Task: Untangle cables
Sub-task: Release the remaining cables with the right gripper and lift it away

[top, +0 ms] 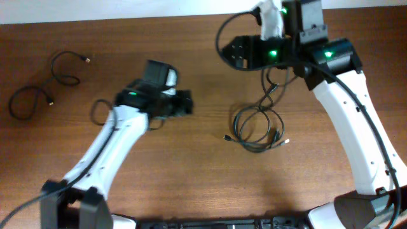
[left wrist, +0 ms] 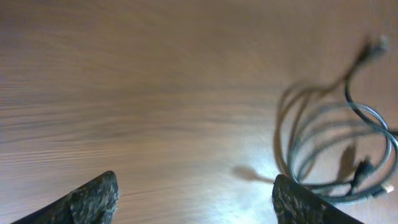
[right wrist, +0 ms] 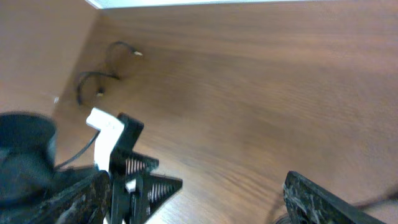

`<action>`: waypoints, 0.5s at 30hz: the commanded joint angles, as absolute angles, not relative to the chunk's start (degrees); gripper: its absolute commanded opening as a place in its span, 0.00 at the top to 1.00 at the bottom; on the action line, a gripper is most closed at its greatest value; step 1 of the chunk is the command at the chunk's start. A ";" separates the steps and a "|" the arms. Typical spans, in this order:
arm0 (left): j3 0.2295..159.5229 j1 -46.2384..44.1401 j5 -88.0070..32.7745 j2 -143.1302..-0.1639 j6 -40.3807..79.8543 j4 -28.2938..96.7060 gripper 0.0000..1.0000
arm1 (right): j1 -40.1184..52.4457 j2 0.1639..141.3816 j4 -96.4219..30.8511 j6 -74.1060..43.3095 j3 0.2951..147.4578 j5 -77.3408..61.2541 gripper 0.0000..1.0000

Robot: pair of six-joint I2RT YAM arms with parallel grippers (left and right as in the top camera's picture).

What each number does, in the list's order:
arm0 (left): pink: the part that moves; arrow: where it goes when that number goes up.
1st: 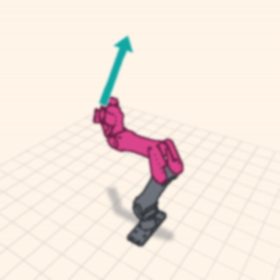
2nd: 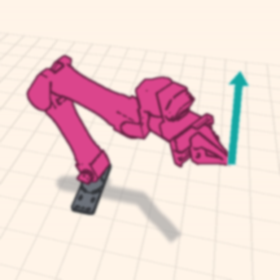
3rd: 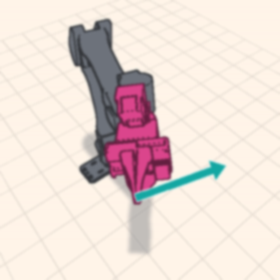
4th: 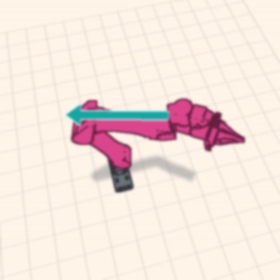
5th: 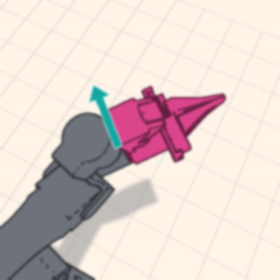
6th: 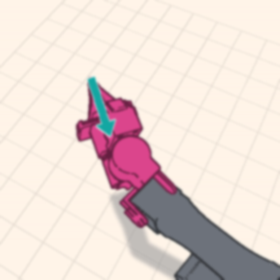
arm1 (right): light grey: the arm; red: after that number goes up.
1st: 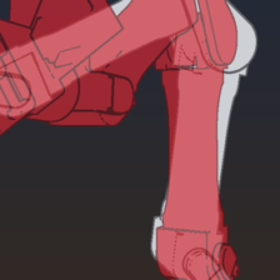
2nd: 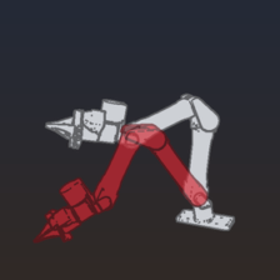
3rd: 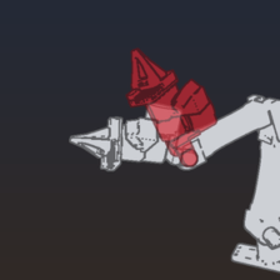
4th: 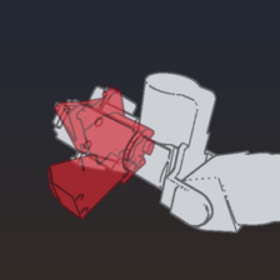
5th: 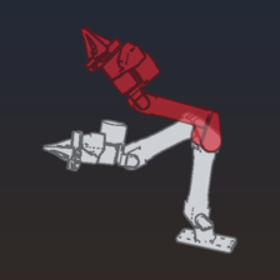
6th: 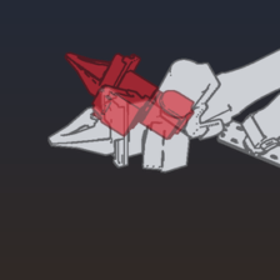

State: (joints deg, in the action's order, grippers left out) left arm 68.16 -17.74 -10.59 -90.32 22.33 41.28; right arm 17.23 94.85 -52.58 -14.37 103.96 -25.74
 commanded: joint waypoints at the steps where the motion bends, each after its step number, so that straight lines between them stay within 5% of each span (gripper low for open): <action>1: 68.47 -12.08 -10.31 -85.41 23.33 43.48 0.20 | 23.44 95.74 -53.69 -7.86 108.81 -26.30 0.13; 7: 68.45 -9.69 -10.28 -84.90 23.33 45.32 0.13 | 29.54 97.65 -65.12 -6.50 108.53 -12.03 0.13; 15: 68.45 -9.74 -10.28 -84.90 23.33 45.30 0.04 | 26.98 101.73 -79.33 -20.56 108.53 8.82 0.04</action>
State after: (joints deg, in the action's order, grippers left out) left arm 68.16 -9.93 -10.28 -85.49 23.22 45.23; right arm 28.67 100.95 -77.47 -14.15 107.87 -2.85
